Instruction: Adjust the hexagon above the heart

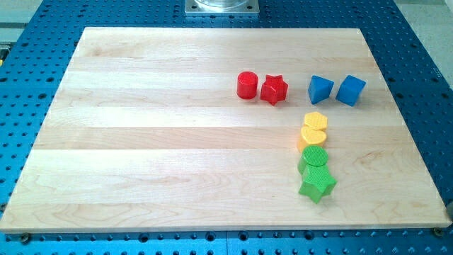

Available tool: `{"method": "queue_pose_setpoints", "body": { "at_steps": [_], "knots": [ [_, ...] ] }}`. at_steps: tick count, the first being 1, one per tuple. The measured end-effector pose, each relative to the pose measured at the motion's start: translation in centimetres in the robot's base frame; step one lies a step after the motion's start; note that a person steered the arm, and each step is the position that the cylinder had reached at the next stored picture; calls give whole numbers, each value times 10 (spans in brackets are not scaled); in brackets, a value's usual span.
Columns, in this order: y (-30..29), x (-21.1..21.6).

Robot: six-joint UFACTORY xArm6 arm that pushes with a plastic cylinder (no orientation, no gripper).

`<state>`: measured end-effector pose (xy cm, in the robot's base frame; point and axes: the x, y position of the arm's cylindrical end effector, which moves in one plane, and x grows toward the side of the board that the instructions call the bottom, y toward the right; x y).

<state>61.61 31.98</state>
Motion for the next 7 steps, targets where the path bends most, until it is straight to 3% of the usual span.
{"method": "queue_pose_setpoints", "body": {
  "at_steps": [2,3,6,7],
  "knots": [
    [-16,-68],
    [-55,-124],
    [-152,-142],
    [-158,-150]
  ]
}}
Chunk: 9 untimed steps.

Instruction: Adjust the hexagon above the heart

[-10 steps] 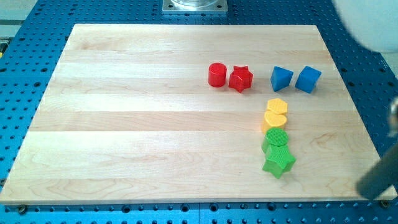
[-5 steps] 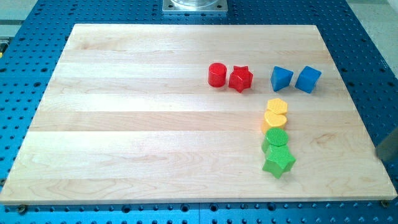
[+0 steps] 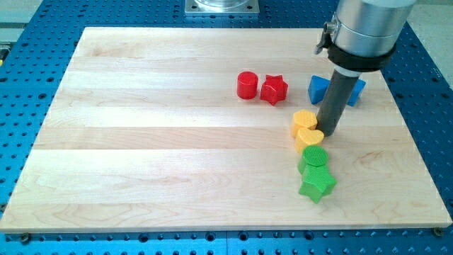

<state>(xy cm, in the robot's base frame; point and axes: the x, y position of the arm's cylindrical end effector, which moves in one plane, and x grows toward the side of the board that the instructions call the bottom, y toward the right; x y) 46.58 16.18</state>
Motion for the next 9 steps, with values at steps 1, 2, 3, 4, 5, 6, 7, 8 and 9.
{"method": "queue_pose_setpoints", "body": {
  "at_steps": [1,2,3,4,5,6,7,8,9],
  "knots": [
    [0,-20],
    [-14,-30],
    [-52,-30],
    [-82,-27],
    [-101,0],
    [-88,11],
    [-87,1],
    [-87,-13],
    [-79,-13]
  ]
}}
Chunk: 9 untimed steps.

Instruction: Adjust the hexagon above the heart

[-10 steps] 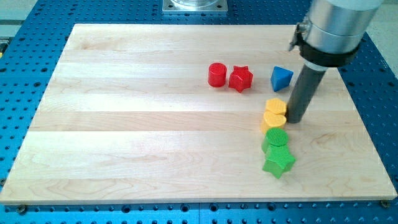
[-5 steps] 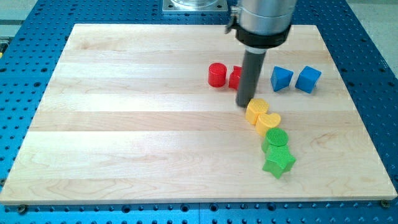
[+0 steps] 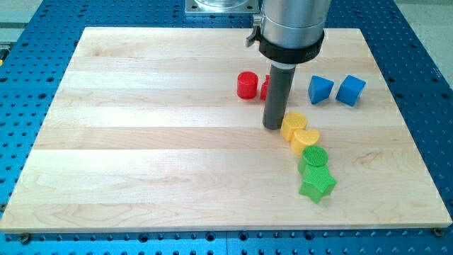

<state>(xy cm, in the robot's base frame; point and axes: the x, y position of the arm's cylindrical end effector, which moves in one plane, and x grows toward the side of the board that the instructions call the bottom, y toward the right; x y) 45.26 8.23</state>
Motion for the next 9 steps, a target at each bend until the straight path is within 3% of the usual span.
{"method": "queue_pose_setpoints", "body": {
  "at_steps": [8,9],
  "knots": [
    [16,-2],
    [-36,8]
  ]
}}
